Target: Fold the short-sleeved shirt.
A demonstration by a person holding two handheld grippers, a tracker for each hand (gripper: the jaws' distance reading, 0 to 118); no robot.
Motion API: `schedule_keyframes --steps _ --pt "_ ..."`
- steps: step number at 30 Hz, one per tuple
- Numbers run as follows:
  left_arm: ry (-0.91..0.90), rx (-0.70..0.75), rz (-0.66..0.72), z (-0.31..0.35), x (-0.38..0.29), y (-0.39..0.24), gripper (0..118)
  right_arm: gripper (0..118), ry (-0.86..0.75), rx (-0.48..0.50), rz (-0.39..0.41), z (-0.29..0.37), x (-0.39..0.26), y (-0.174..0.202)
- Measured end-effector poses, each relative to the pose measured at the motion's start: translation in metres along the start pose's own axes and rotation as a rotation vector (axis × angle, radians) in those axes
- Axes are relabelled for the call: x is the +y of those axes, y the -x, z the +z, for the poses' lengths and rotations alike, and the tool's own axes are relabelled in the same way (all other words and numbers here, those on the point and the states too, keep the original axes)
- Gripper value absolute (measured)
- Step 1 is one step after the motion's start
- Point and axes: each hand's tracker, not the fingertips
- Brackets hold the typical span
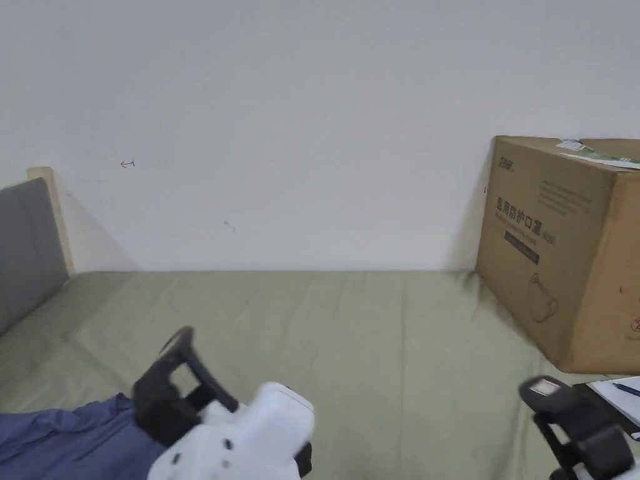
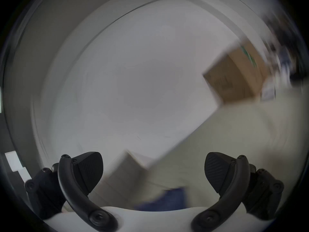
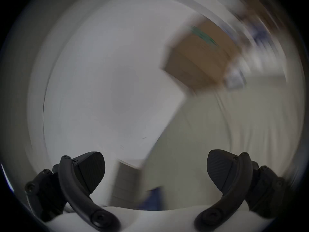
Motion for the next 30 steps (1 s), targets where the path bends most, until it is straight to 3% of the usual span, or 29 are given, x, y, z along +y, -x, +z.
schedule_keyframes --steps 1,3,5,8,11,12,14,17,19,21,22,23,26,30 --pt "-0.062 0.033 -0.207 0.002 -0.002 -0.013 118 118 0.036 -0.031 -0.251 -0.004 0.003 -0.022" --pt "-0.178 0.078 -0.536 0.003 -0.012 -0.032 118 118 0.058 -0.043 -0.59 -0.004 -0.003 -0.059" --pt "-0.215 0.06 -0.628 0.004 -0.019 -0.038 118 118 0.08 -0.062 -0.636 -0.004 -0.007 -0.07" --pt "-0.172 -0.052 -0.458 0.006 -0.012 -0.033 118 118 0.05 -0.051 -0.362 0.0 -0.005 -0.057" --pt "-0.061 -0.131 -0.107 0.003 -0.002 -0.011 118 118 0.033 0.009 -0.149 -0.002 0.005 -0.026" --pt "-0.006 -0.185 0.074 0.0 0.0 0.003 118 118 0.024 0.038 -0.037 -0.001 0.009 -0.012" --pt "0.085 -0.247 0.393 -0.01 -0.006 0.029 118 118 -0.02 0.061 0.244 0.004 0.01 0.019" --pt "0.205 -0.309 0.802 -0.023 -0.031 0.055 118 118 -0.14 0.062 0.795 0.017 -0.011 0.065" --pt "0.21 -0.213 1.028 -0.017 -0.046 0.063 118 118 -0.241 0.07 1.207 0.022 -0.039 0.082" --pt "0.204 -0.114 1.154 -0.01 -0.054 0.064 118 118 -0.365 0.016 1.486 0.023 -0.063 0.081" --pt "0.186 -0.071 1.164 -0.005 -0.056 0.062 118 118 -0.441 -0.029 1.542 0.021 -0.07 0.074" --pt "0.176 -0.042 1.154 -0.001 -0.057 0.061 118 118 -0.469 -0.043 1.541 0.022 -0.075 0.071" --pt "0.148 0.011 1.015 0.008 -0.051 0.052 118 118 -0.36 0.042 1.425 0.023 -0.071 0.064" --pt "0.11 -0.005 0.887 0.013 -0.045 0.045 118 118 -0.354 0.027 1.467 0.019 -0.073 0.059"
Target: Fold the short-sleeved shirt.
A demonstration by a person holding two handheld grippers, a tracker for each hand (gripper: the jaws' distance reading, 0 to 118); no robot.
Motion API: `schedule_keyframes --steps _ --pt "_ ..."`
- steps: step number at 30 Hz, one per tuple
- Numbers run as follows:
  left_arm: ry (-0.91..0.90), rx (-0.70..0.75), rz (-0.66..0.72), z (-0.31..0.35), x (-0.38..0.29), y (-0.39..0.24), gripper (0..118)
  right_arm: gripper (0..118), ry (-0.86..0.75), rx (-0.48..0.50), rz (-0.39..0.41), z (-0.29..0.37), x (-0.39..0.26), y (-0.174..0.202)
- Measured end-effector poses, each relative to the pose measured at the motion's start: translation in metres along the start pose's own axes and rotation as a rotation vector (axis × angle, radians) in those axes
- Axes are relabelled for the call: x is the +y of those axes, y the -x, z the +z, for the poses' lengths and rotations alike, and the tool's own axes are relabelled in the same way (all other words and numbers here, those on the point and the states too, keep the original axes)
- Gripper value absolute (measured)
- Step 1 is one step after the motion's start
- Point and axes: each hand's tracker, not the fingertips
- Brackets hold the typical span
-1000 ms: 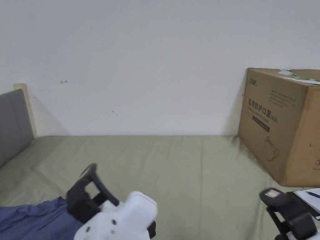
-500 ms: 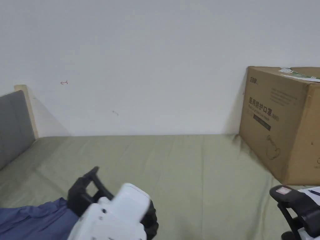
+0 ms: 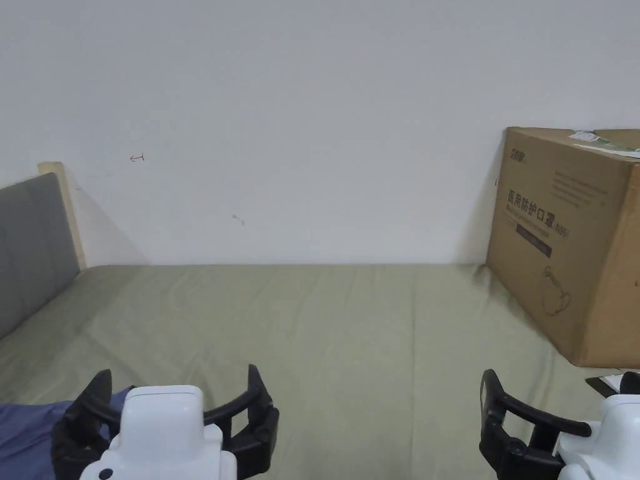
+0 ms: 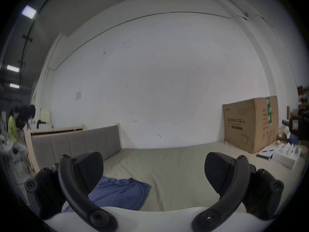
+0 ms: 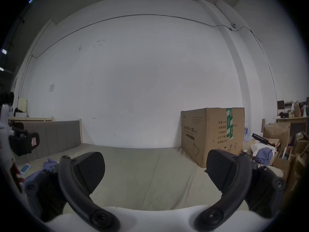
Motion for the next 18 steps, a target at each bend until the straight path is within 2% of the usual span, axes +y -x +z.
schedule_keyframes --steps 4,18 --pt "0.026 -0.05 0.016 0.003 0.003 -0.003 118 118 -0.018 0.006 0.004 0.003 0.002 -0.004" --pt "0.109 -0.066 0.07 -0.007 0.0 -0.005 118 118 0.039 0.01 -0.004 0.0 0.0 -0.006"
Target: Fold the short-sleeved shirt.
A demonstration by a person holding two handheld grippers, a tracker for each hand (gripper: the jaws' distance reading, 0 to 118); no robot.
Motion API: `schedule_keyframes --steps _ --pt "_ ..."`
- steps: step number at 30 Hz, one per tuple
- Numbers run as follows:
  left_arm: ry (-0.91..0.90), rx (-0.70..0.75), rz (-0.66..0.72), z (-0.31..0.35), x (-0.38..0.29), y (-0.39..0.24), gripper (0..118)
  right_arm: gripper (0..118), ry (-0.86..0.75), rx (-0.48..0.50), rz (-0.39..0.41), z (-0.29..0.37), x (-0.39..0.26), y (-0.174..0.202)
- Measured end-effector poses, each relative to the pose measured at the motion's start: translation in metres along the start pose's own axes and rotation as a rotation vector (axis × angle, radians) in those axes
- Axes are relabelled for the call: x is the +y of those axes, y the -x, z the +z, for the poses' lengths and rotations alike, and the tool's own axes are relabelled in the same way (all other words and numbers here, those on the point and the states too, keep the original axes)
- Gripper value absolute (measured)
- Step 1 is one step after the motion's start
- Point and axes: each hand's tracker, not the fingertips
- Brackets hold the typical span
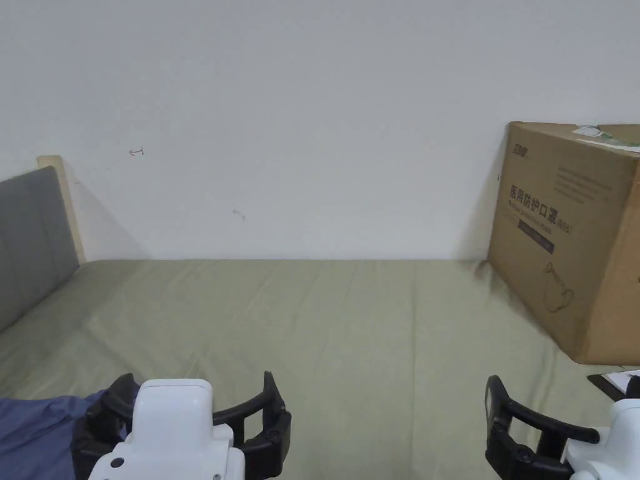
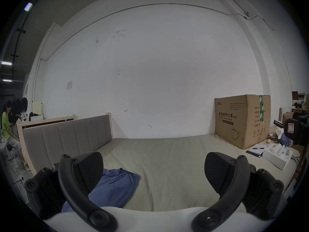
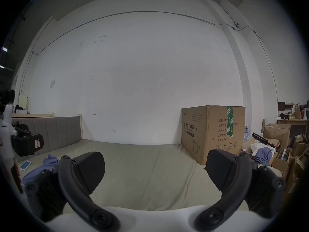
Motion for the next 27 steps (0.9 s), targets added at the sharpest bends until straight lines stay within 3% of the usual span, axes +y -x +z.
schedule_keyframes --steps 12,16,17,18,20,21,22,23,27 --pt "-0.002 0.005 0.006 -0.008 0.008 0.004 118 117 0.02 -0.004 -0.002 -0.004 0.005 -0.001" --pt "0.005 -0.003 -0.001 -0.008 0.007 0.003 117 107 0.019 -0.012 -0.005 -0.003 0.005 -0.001" --pt "0.007 -0.005 -0.006 -0.008 0.007 0.002 113 100 0.021 -0.016 -0.004 -0.003 0.005 0.0" --pt "0.002 -0.005 -0.014 -0.007 0.005 0.001 92 83 0.024 -0.019 -0.003 -0.003 0.004 0.0" --pt "-0.013 -0.004 -0.045 -0.004 0.004 -0.002 27 42 0.034 -0.025 -0.001 -0.003 0.003 0.0" --pt "-0.009 -0.004 -0.07 -0.004 0.003 -0.003 0 10 0.051 -0.031 0.006 -0.004 0.002 0.0" --pt "-0.01 0.009 -0.085 -0.004 0.002 -0.003 0 0 0.09 -0.048 0.035 -0.006 0.002 0.001" --pt "-0.015 0.019 -0.087 -0.004 0.001 -0.004 0 0 0.119 -0.071 0.053 -0.009 0.002 0.002" --pt "0.004 -0.019 -0.042 -0.004 0.0 0.001 0 0 0.127 -0.039 -0.037 -0.01 -0.002 -0.008"
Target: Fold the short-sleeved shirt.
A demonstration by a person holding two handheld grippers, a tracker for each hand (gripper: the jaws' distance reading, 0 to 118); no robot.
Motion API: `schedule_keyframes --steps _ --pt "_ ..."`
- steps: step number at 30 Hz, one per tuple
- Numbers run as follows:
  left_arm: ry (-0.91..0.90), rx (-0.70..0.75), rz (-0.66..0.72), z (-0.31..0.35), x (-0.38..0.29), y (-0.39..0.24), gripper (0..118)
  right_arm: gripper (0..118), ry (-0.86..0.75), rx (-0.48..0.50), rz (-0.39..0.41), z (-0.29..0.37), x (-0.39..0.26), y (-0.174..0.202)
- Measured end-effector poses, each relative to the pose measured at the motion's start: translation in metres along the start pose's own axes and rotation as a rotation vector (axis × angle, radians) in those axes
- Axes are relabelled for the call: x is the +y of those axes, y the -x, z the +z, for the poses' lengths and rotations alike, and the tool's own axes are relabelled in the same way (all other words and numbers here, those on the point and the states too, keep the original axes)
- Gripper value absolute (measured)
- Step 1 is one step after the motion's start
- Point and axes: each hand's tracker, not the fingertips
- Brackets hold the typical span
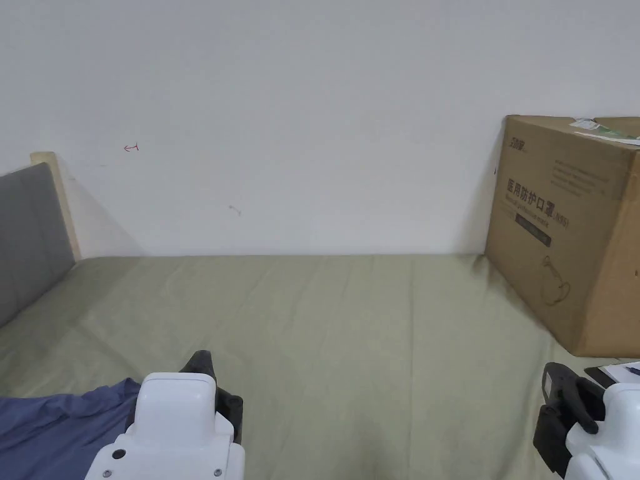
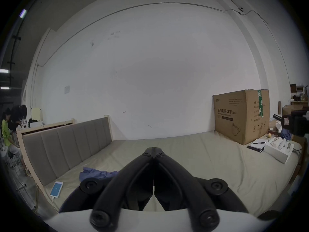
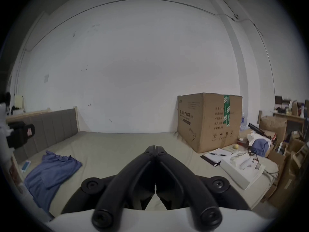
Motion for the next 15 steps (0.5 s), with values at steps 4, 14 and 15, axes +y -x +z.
schedule_keyframes --steps 4,14,15 --pt "0.013 0.004 0.0 -0.002 0.001 0.0 0 0 0.009 -0.011 -0.012 0.0 -0.001 -0.004" --pt "0.033 0.064 -0.026 0.01 0.001 0.023 0 0 0.025 0.015 0.002 -0.005 -0.001 0.017" --pt "0.042 0.077 -0.043 0.014 0.001 0.03 0 0 0.025 0.036 0.008 -0.006 -0.001 0.026"
